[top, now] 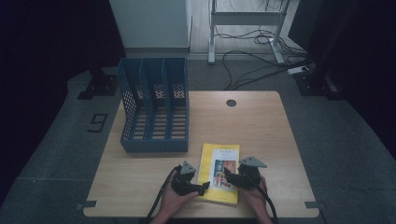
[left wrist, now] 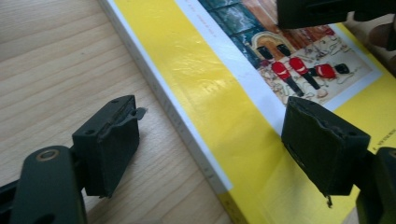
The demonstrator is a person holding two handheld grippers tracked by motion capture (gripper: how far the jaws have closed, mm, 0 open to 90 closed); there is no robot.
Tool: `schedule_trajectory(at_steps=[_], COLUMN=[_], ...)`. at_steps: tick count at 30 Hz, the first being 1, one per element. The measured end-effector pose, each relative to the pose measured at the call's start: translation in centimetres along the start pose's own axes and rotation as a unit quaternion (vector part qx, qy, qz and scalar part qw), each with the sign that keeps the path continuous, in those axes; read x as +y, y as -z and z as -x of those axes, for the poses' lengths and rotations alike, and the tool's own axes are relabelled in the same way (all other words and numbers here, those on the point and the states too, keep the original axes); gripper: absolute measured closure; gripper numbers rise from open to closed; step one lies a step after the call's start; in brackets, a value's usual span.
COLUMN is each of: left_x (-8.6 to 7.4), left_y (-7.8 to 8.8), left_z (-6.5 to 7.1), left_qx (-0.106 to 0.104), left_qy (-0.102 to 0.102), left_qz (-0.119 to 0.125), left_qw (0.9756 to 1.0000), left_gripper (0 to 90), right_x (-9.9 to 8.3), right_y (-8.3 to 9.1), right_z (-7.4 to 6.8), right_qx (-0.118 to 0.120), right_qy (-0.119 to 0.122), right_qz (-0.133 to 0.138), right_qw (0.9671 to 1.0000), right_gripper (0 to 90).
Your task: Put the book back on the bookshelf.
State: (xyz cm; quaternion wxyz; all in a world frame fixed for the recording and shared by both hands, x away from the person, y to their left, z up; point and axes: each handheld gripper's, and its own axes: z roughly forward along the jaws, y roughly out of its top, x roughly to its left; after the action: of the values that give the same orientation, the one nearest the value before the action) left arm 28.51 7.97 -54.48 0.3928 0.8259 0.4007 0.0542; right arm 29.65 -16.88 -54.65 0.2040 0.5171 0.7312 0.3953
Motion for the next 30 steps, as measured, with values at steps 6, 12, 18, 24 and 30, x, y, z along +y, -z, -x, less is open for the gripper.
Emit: schedule_trajectory(at_steps=[6, 12, 18, 24, 30], left_x=[-0.1, -0.2, -0.2, -0.2, -0.3], left_y=[-0.2, -0.4, -0.4, -0.5, -0.5], left_z=[0.7, 1.1, 1.2, 1.2, 1.2], left_qx=[-0.005, -0.005, -0.002, -0.001, -0.001], left_qy=[-0.005, -0.009, -0.010, -0.012, -0.013], left_qz=[0.002, 0.004, 0.006, 0.006, 0.008], left_qw=[1.0000, 0.9999, 0.9999, 0.9999, 0.9999], left_gripper=[19.6, 19.5, 19.2, 19.2, 19.1], right_x=[-0.1, -0.1, -0.1, -0.2, -0.1], right_y=[-0.3, -0.4, -0.5, -0.4, 0.1], right_z=[-0.4, -0.5, -0.4, -0.4, -0.3], right_qx=[0.005, 0.007, 0.012, 0.015, 0.020], right_qy=[0.002, 0.000, -0.008, -0.010, -0.019], right_qz=[-0.001, -0.002, -0.007, -0.009, -0.001], right_qw=[1.0000, 1.0000, 0.9999, 0.9998, 0.9996], right_gripper=[21.3, 20.8, 19.9, 20.3, 23.6])
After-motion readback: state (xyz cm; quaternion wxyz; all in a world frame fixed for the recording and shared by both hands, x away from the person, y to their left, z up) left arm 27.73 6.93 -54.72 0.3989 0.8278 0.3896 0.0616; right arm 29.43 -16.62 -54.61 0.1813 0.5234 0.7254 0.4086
